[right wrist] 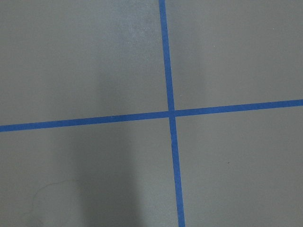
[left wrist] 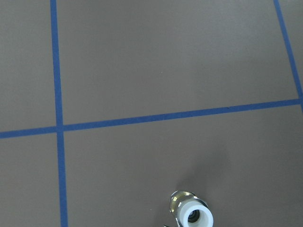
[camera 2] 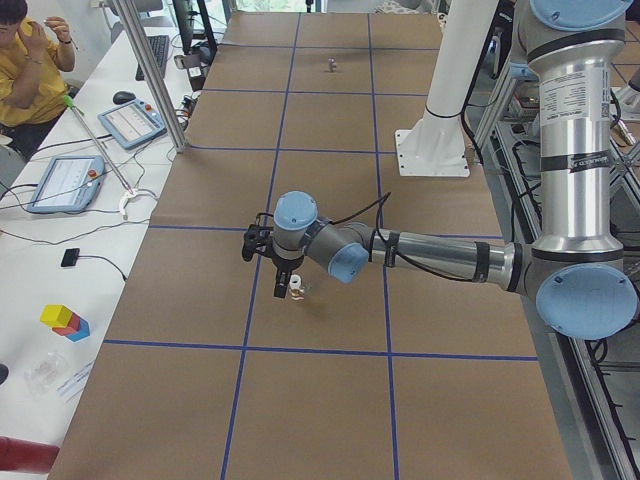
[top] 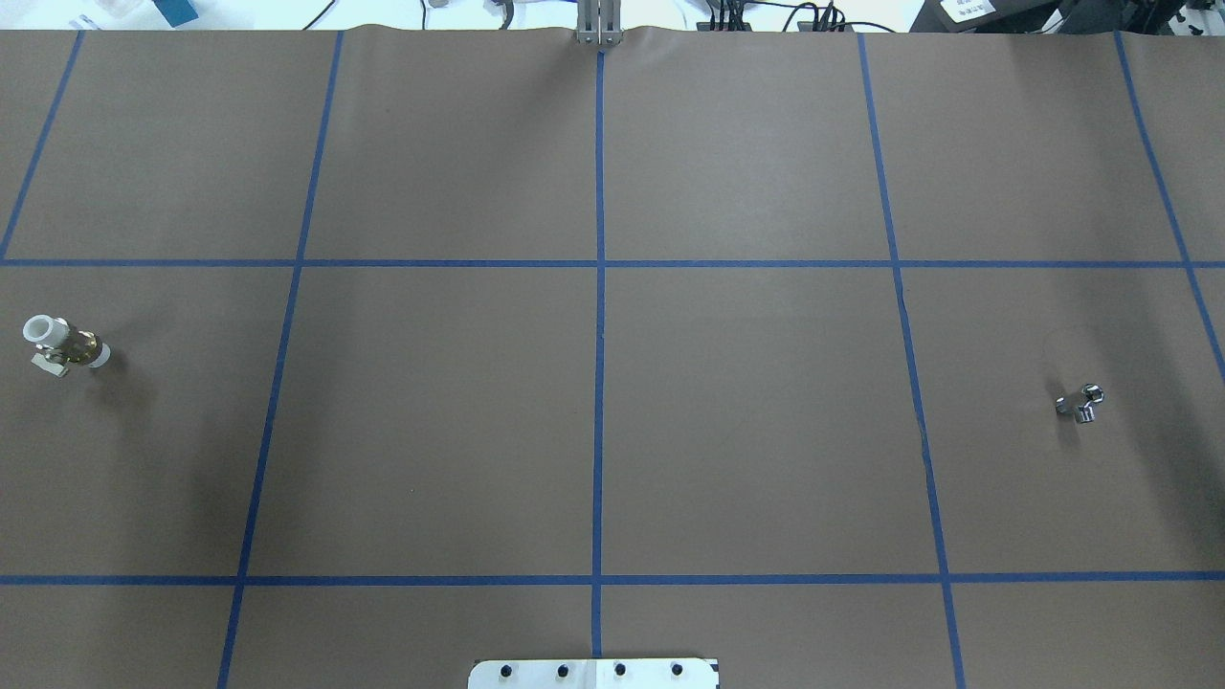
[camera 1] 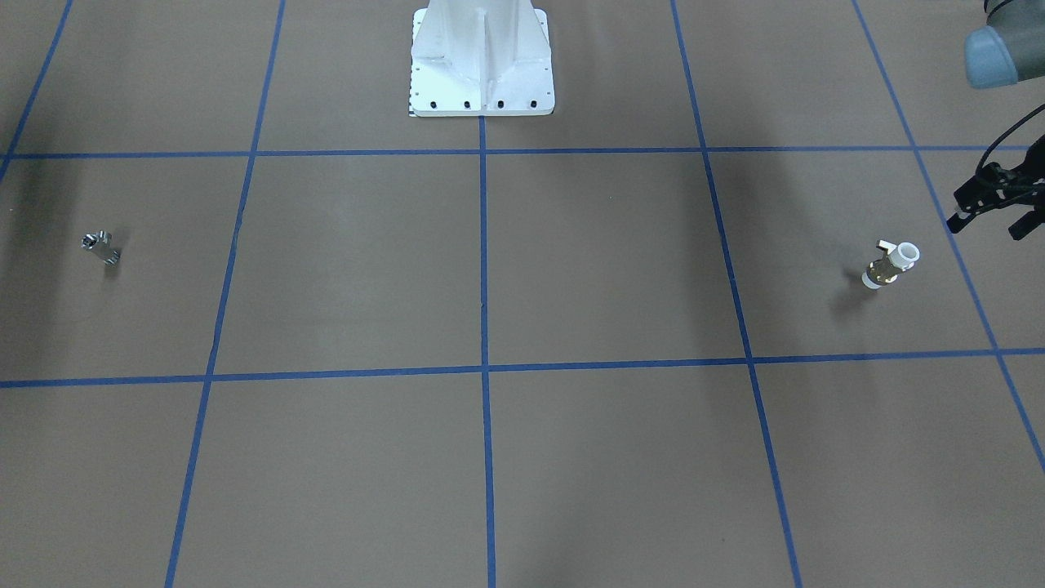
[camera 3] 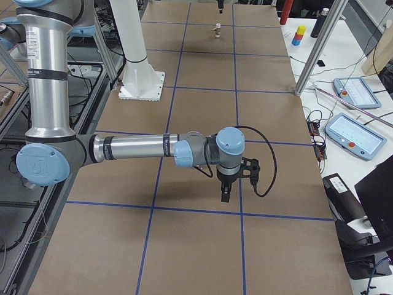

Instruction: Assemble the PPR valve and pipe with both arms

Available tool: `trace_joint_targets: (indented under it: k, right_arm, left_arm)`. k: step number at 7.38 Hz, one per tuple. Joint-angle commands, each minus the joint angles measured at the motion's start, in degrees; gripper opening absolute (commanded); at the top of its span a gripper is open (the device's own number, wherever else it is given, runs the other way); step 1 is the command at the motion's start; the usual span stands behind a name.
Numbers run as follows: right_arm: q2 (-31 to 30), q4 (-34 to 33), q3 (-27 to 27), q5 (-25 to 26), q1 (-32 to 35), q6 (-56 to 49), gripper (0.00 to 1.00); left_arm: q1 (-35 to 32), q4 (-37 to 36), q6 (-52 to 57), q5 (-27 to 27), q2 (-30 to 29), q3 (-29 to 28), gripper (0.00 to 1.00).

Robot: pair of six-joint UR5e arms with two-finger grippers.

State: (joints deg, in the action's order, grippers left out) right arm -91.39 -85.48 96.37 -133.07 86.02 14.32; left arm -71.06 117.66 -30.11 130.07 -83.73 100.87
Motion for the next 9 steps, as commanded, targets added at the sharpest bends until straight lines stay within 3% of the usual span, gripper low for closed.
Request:
trace_joint_targets:
  k: [1,4,9]
  right_arm:
    - [0.2,0.0,0.0,0.0,-0.4,0.0,1.00]
    - [0.4,0.4,0.1,0.0,-1.5,2.2,1.00]
    - [1.2,0.4,-0.4,0.1,-1.8,2.4,1.00]
  left_arm:
    - [4.4,0.2,-1.8,-3.2,-0.8,-1.5,1.00]
    - [10.2,0.3,-1.4,-6.5,-2.0,-2.9,1.00]
    - [10.9,0.6,-0.9,-6.4,-4.2,-6.2,0.99]
